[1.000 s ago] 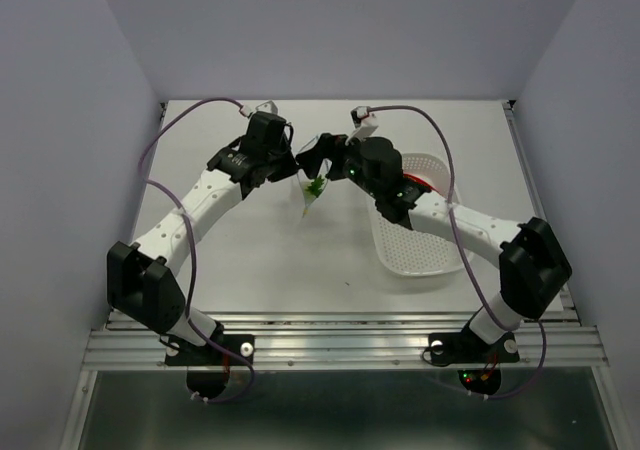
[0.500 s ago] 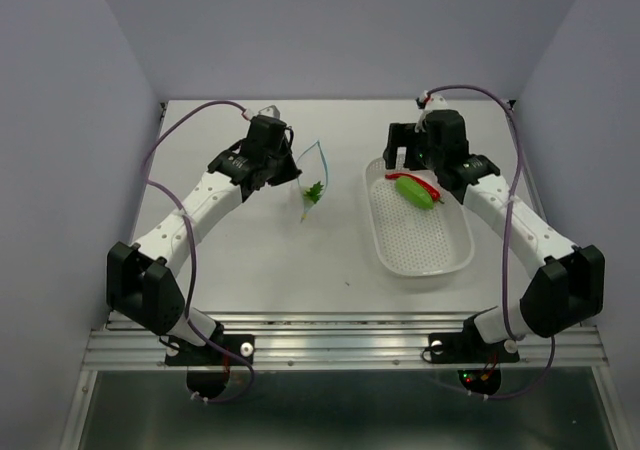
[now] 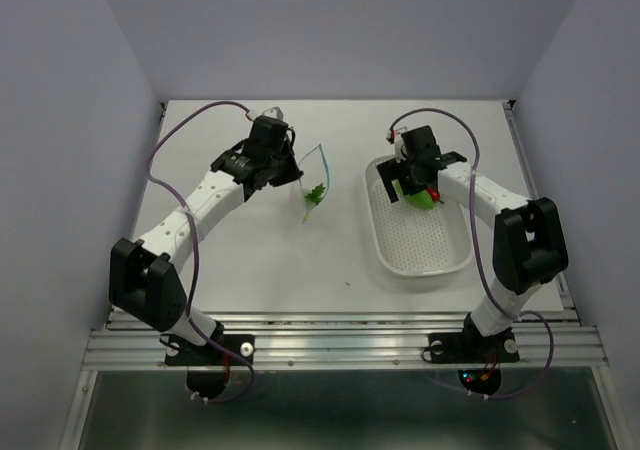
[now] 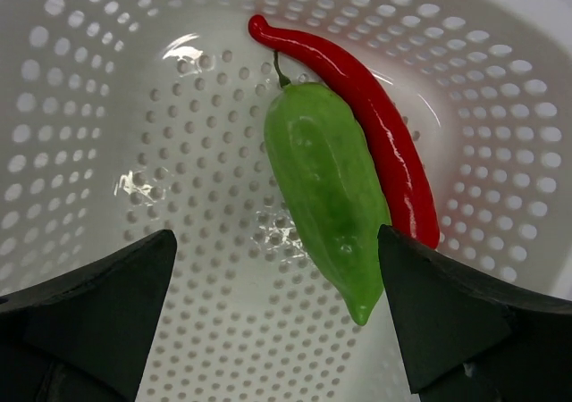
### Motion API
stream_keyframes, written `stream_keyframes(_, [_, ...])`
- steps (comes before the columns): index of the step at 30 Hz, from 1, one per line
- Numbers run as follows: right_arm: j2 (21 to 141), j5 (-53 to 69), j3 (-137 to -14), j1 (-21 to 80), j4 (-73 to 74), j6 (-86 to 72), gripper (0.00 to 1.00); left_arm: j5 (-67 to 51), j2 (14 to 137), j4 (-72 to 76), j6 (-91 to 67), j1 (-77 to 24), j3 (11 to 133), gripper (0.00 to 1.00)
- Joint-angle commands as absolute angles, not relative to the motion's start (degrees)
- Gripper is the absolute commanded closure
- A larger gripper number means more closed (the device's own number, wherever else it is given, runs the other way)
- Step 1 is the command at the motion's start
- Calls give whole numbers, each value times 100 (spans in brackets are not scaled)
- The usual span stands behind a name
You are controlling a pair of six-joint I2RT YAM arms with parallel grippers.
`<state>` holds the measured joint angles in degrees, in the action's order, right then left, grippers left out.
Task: Place the food in the zip-top bag and seal the zipper
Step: Pick up the fake vegetable from the bin.
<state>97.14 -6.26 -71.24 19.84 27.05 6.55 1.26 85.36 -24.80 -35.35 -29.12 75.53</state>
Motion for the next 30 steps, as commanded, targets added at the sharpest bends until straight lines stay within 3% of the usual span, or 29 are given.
stream_keyframes(1, [9843,-957,-7427,1951,2839,1160,0,70,8499,-2311,-3401,-2918,7523,100])
stream_keyframes(13, [10380,-1450,-7585,1951,2839,1213,1,62,8552,-2320,-3393,-2918,7532,100])
stream_keyframes(17, [10494,-1599,-7655,1951,2830,1187,8,62,8560,-2329,-3401,-2909,7559,100])
stream_keyframes(19, [10538,-1670,-7699,1951,2839,1152,23,62,8569,-2329,-3401,-2918,7559,100])
stream_keyframes(20, [10555,-1679,-7699,1951,2804,1134,36,53,8587,-2329,-3401,-2909,7576,100])
stream_keyframes(30, [10705,-1687,-7638,1951,2812,1099,37,79,8543,-2364,-3410,-2918,7567,100])
